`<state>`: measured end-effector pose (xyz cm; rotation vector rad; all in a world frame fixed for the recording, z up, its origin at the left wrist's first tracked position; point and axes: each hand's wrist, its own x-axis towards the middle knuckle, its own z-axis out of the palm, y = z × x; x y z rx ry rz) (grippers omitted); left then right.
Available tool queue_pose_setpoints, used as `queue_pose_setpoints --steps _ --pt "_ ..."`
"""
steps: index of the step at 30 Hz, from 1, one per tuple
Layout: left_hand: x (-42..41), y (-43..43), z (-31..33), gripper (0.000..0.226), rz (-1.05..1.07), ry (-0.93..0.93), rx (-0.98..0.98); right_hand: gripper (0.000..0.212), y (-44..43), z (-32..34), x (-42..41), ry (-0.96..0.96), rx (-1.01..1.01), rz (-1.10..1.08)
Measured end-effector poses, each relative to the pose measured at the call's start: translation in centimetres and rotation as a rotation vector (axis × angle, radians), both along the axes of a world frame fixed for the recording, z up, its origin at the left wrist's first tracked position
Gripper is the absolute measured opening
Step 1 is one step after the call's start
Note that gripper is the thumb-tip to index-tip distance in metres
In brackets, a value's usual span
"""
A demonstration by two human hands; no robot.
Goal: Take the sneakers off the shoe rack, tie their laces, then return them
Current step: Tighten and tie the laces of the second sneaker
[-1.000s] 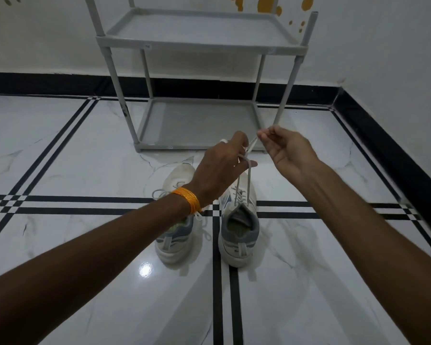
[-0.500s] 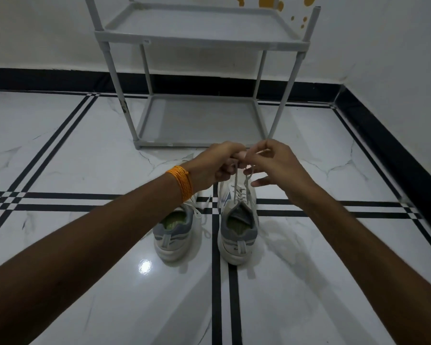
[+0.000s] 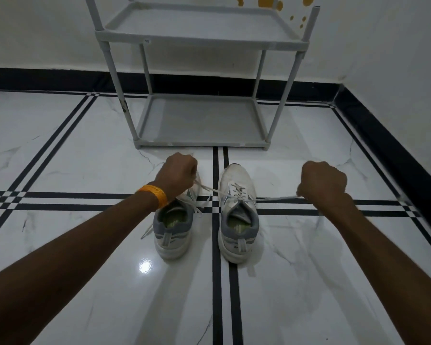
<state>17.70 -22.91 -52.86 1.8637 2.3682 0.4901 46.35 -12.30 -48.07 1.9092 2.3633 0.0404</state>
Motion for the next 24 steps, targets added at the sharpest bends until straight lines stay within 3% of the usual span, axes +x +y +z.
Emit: queue_pose_setpoints --steps 3,6,9,14,17,21,24 --pt "-0.8 -1.1 -1.2 0.007 0.022 0.062 -0.046 0.028 -0.4 -1.0 0.1 -0.145 -0.149 -0.019" --pt "0.2 -1.2 -1.7 0.017 -0.014 0.136 -0.149 0.025 -1.4 -2.9 -0.8 -0.142 -0.202 0.051" --pt "2.4 -0.6 -1.6 0.021 -0.087 0.142 -0.115 0.024 -1.8 -4.2 -1.5 -0.021 -0.28 0.097" --pt "7.1 0.1 -2.1 0.021 -0.268 -0.185 -0.188 0.015 -2.5 -4.7 -3.3 0.347 -0.381 0.304" --pt "7.6 0.4 -3.0 0.015 -0.227 -0.256 -0.146 0.009 -3.3 -4.9 -4.3 0.444 -0.371 0.338" --pt "7.2 0.5 -3.5 0.009 -0.206 -0.3 -0.124 0.012 -3.5 -5.4 -4.7 0.386 -0.314 0.392" --pt "7.0 0.3 -3.7 0.006 -0.23 -0.2 -0.139 0.018 -4.1 -5.7 -5.0 0.242 -0.242 0.496"
